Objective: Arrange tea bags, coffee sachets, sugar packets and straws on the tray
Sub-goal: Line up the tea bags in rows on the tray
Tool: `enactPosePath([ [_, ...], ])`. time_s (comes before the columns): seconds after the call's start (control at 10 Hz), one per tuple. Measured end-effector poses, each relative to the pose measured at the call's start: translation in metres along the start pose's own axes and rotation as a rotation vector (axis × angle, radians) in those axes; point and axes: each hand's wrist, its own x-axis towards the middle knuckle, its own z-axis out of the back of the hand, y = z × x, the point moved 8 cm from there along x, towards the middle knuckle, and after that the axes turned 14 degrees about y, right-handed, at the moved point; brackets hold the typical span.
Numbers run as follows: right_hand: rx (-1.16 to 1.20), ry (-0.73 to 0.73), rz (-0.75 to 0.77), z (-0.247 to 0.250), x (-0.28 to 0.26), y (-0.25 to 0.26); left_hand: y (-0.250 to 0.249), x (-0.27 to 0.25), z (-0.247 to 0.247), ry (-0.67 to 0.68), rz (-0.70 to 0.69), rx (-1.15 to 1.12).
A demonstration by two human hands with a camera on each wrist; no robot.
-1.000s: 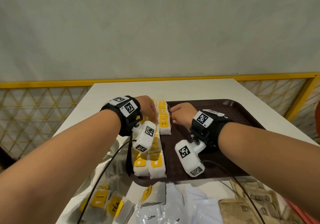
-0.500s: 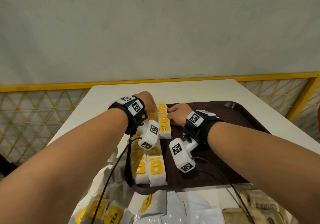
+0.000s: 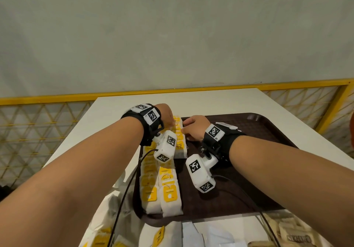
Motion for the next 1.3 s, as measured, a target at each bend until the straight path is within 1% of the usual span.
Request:
enactPosePath([
  [0.1, 0.054, -0.019, -0.017, 0.002, -0.001, -0.004, -0.002, 0.003, 0.001, 0.011, 0.003, 0.02],
  [0.2, 0.062, -0.008, -0.025, 0.002, 0.001, -0.004, -0.002, 0.009, 0.0, 0.018, 0.014, 0.019],
  [0.3, 0.012, 0.028, -0.009, 0.0, 0.003, -0.002, 0.0, 0.009, 0.0, 0.019, 0.025, -0.011],
  [0.4, 0.018, 0.032, 0.0, 0.001, 0.001, 0.0, 0.005, 0.008, -0.002, 0.042, 0.03, -0.102],
  [0.5, 0.047, 0.032, -0.01, 0.004, -0.003, -0.003, 0.01, 0.007, -0.001, 0.022, 0.015, -0.134],
  [0.6, 0.051, 0.007, -0.007, 0.006, -0.008, -0.007, 0.014, 0.005, -0.001, 0.015, 0.032, -0.114],
  [0.7, 0.084, -0.007, 0.004, 0.006, -0.013, -0.007, 0.018, 0.001, 0.003, -0.033, 0.026, -0.156],
  [0.8, 0.082, 0.022, 0.017, 0.002, -0.015, -0.004, 0.02, -0.009, 0.004, -0.05, 0.014, -0.189],
  [0.9, 0.069, 0.016, 0.028, 0.003, -0.019, -0.002, 0.02, -0.019, 0.005, -0.061, -0.014, -0.22],
  [1.0, 0.078, -0.002, 0.008, 0.005, -0.024, -0.005, 0.019, -0.027, 0.003, -0.062, -0.03, -0.222],
  [1.1, 0.075, 0.047, -0.001, -0.002, -0.03, -0.006, 0.016, -0.035, -0.001, -0.059, -0.043, -0.244],
  [1.2, 0.07, 0.05, 0.004, -0.009, -0.036, 0.001, 0.012, -0.043, -0.006, -0.045, -0.084, -0.342],
  [1.3, 0.104, -0.004, -0.02, -0.007, -0.038, 0.001, 0.008, -0.055, -0.008, -0.088, -0.12, -0.479],
])
